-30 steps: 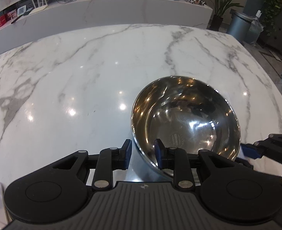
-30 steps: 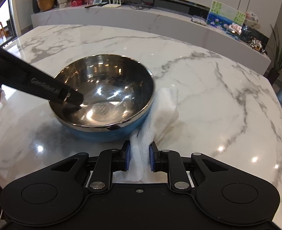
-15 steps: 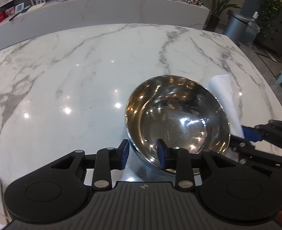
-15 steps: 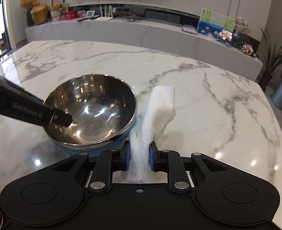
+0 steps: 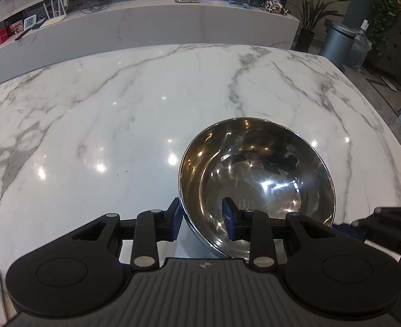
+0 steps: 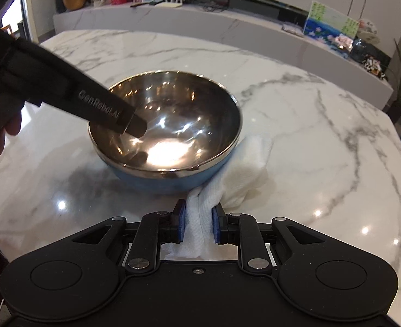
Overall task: Clean bowl
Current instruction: 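Press the cloth against the blue outer wall with the right tool while the left tool holds the rim, then rub the cloth along the blue outer wall with the right tool while the left tool turns the bowl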
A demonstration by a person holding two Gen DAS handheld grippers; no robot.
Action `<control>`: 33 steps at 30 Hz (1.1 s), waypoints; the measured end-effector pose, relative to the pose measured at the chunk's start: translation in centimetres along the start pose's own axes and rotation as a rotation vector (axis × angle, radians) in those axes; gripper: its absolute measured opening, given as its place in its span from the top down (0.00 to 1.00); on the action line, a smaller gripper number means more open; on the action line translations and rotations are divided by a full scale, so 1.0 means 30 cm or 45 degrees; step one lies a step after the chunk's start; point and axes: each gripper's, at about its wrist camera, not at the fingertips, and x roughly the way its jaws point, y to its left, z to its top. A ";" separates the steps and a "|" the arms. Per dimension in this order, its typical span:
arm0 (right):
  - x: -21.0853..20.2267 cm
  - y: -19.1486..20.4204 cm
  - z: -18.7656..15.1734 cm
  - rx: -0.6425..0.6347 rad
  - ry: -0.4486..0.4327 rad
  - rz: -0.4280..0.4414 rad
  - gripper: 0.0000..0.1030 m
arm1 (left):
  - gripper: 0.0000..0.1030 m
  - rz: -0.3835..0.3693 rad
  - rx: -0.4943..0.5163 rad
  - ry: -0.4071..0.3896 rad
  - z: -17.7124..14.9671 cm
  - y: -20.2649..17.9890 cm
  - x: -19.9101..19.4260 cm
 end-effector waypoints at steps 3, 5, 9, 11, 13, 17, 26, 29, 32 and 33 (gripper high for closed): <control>-0.002 -0.011 0.001 0.017 0.002 -0.012 0.83 | 0.70 -0.013 -0.011 0.011 -0.004 0.006 -0.005; -0.006 -0.023 0.001 0.034 -0.006 -0.034 0.83 | 0.66 -0.018 -0.017 0.017 -0.006 0.008 -0.008; -0.032 -0.049 0.004 0.061 -0.063 -0.088 0.83 | 0.60 0.000 0.001 0.004 -0.012 0.000 -0.024; -0.049 -0.063 0.007 0.074 -0.101 -0.107 0.83 | 0.59 -0.006 -0.005 0.010 -0.014 0.002 -0.028; -0.063 -0.076 0.010 0.089 -0.131 -0.111 0.83 | 0.58 -0.015 -0.018 0.023 -0.018 0.006 -0.028; -0.077 -0.086 0.013 0.093 -0.153 -0.107 0.83 | 0.58 -0.029 -0.026 0.029 -0.020 0.010 -0.033; -0.068 -0.060 0.015 0.045 -0.149 -0.075 0.83 | 0.60 -0.043 0.000 0.032 -0.020 0.000 -0.032; -0.059 -0.055 0.014 0.036 -0.127 -0.056 0.83 | 0.61 -0.038 0.004 0.027 -0.022 -0.007 -0.030; -0.046 -0.042 0.010 0.011 -0.103 -0.034 0.83 | 0.61 -0.026 0.005 0.018 -0.020 -0.012 -0.025; -0.044 -0.036 0.009 0.001 -0.096 -0.026 0.83 | 0.61 -0.021 0.006 0.015 -0.019 -0.012 -0.022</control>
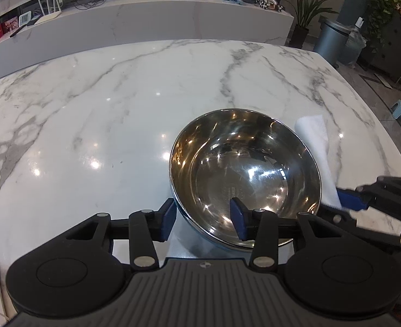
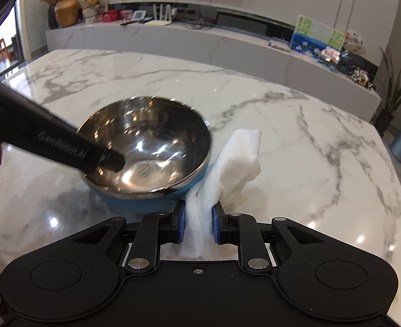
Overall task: Clean bowl
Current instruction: 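Rub the cloth along the blue outer wall with the right tool while the left tool turns the bowl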
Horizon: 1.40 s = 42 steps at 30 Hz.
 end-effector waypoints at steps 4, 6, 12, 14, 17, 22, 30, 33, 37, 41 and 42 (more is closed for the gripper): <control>0.006 0.018 -0.005 -0.022 0.018 0.047 0.83 | 0.61 0.018 -0.004 -0.009 0.006 0.004 0.008; 0.007 0.023 -0.007 -0.028 0.026 0.071 0.83 | 0.61 0.026 -0.010 -0.013 0.009 0.007 0.012; 0.016 0.039 -0.013 -0.054 0.060 0.136 0.83 | 0.58 0.040 -0.030 -0.012 0.013 0.022 0.012; 0.019 0.041 -0.015 -0.066 0.065 0.127 0.83 | 0.57 0.034 -0.038 -0.006 0.011 0.027 0.011; 0.015 0.016 -0.008 -0.029 0.043 0.065 0.83 | 0.55 0.012 -0.065 0.021 0.008 0.037 0.016; -0.012 -0.019 0.002 0.024 -0.035 -0.002 0.83 | 0.55 0.007 -0.066 0.032 0.003 0.039 0.016; -0.018 -0.008 0.011 -0.014 -0.077 0.020 0.83 | 0.58 0.022 -0.030 0.025 0.000 0.036 0.017; -0.014 -0.004 0.013 -0.023 -0.064 0.033 0.83 | 0.61 0.030 -0.021 0.019 0.001 0.036 0.017; -0.006 0.000 0.011 -0.024 -0.035 0.067 0.83 | 0.61 0.032 -0.010 0.008 0.002 0.034 0.019; 0.001 0.017 0.003 -0.043 -0.003 0.099 0.83 | 0.61 0.042 0.003 -0.003 0.003 0.029 0.023; 0.002 0.021 0.001 -0.046 0.003 0.106 0.83 | 0.61 0.044 0.005 -0.006 0.004 0.028 0.024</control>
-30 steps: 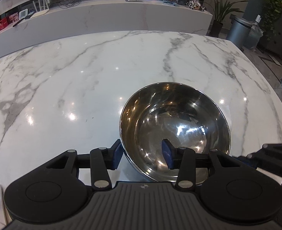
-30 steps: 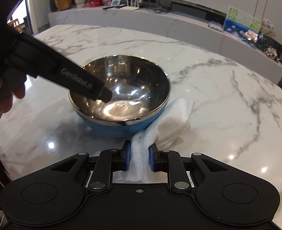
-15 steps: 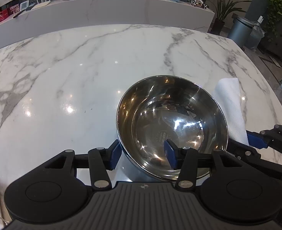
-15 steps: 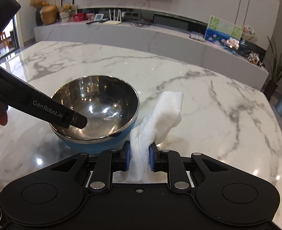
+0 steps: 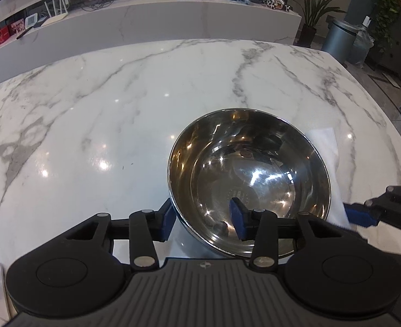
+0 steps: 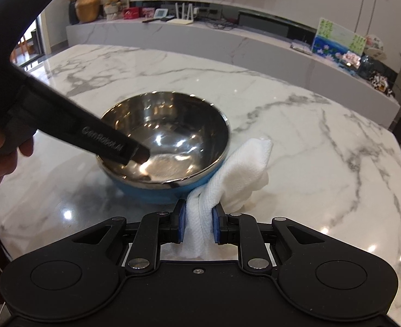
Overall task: Clean bowl
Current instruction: 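Rub the cloth along the blue outer wall with the right tool while the left tool turns the bowl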
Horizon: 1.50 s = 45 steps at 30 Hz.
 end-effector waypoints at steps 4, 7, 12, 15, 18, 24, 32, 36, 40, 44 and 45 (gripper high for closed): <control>0.011 0.008 -0.004 -0.008 0.032 0.016 0.83 | 0.61 0.001 0.008 -0.011 0.003 -0.004 0.004; 0.016 0.006 -0.007 -0.009 0.050 -0.007 0.83 | 0.61 -0.011 0.003 -0.004 0.002 -0.004 0.002; -0.006 -0.024 0.000 0.024 -0.008 -0.085 0.83 | 0.61 -0.031 -0.023 0.022 -0.003 0.002 0.000; -0.024 -0.037 0.007 0.021 -0.058 -0.123 0.83 | 0.61 -0.025 -0.026 0.018 -0.008 -0.001 -0.004; -0.038 -0.040 0.012 -0.004 -0.095 -0.141 0.83 | 0.60 -0.022 -0.022 0.022 -0.012 -0.004 -0.008; -0.034 -0.032 0.014 -0.047 -0.100 -0.136 0.83 | 0.60 -0.030 -0.026 0.036 -0.010 -0.009 0.001; -0.028 -0.027 0.008 -0.053 -0.075 -0.116 0.83 | 0.68 0.003 0.039 0.046 -0.011 -0.024 0.004; -0.018 -0.017 0.004 -0.060 -0.043 -0.086 0.83 | 0.72 0.029 0.088 0.040 -0.012 -0.032 0.007; -0.012 -0.004 -0.002 -0.065 -0.012 -0.025 0.83 | 0.72 0.069 0.113 0.032 -0.011 -0.037 0.012; -0.001 0.017 -0.008 -0.090 0.028 0.046 0.83 | 0.68 0.085 0.071 0.040 -0.009 -0.027 0.017; 0.003 0.024 -0.010 -0.100 0.037 0.059 0.83 | 0.64 0.075 0.055 0.049 -0.009 -0.022 0.019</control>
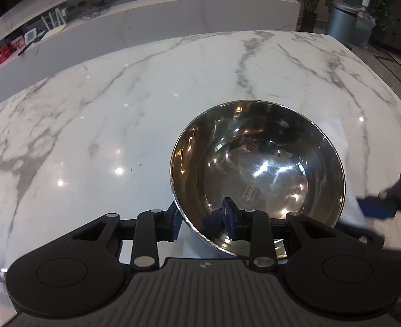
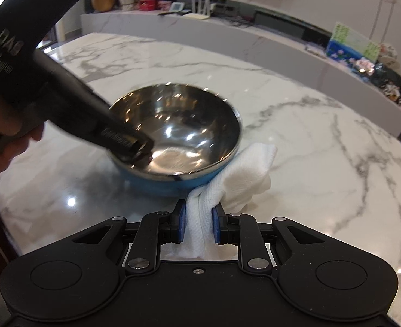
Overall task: Clean bowl
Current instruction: 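Rub the cloth along the blue outer wall with the right tool while the left tool turns the bowl, then keep wiping the blue outer wall with the right tool while the left tool tilts the bowl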
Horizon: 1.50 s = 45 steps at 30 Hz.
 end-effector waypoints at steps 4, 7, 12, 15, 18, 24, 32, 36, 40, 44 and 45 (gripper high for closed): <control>0.012 0.013 -0.002 -0.024 0.025 0.010 0.83 | 0.59 -0.031 -0.046 0.028 -0.002 0.015 0.004; 0.010 -0.003 0.003 -0.005 0.015 -0.028 0.83 | 0.59 -0.029 -0.043 0.035 -0.001 0.017 0.002; -0.013 -0.037 0.012 0.031 -0.048 -0.122 0.83 | 0.71 -0.010 -0.019 0.017 0.002 0.019 -0.001; -0.030 -0.049 0.016 0.022 -0.081 -0.172 0.83 | 0.78 -0.018 0.006 -0.004 0.003 0.015 -0.006; -0.042 -0.052 0.016 -0.004 -0.093 -0.177 0.83 | 0.79 -0.029 0.039 -0.020 0.002 0.001 -0.008; -0.034 -0.027 0.006 -0.062 -0.074 -0.161 0.83 | 0.79 -0.015 0.052 -0.033 0.006 -0.009 -0.003; -0.015 0.003 -0.003 -0.091 -0.018 -0.096 0.83 | 0.77 -0.010 0.008 -0.040 0.005 -0.001 0.003; 0.005 0.025 -0.015 -0.119 0.031 -0.029 0.83 | 0.64 -0.041 -0.063 0.008 0.005 0.012 0.009; 0.022 0.041 -0.018 -0.152 0.062 -0.030 0.83 | 0.64 -0.046 -0.077 0.027 0.002 0.017 0.008; 0.018 0.015 -0.012 -0.106 0.052 -0.078 0.83 | 0.67 -0.032 -0.048 0.021 0.002 0.017 0.002; 0.017 0.009 -0.010 -0.095 0.046 -0.094 0.83 | 0.70 -0.029 -0.037 0.016 0.002 0.016 0.001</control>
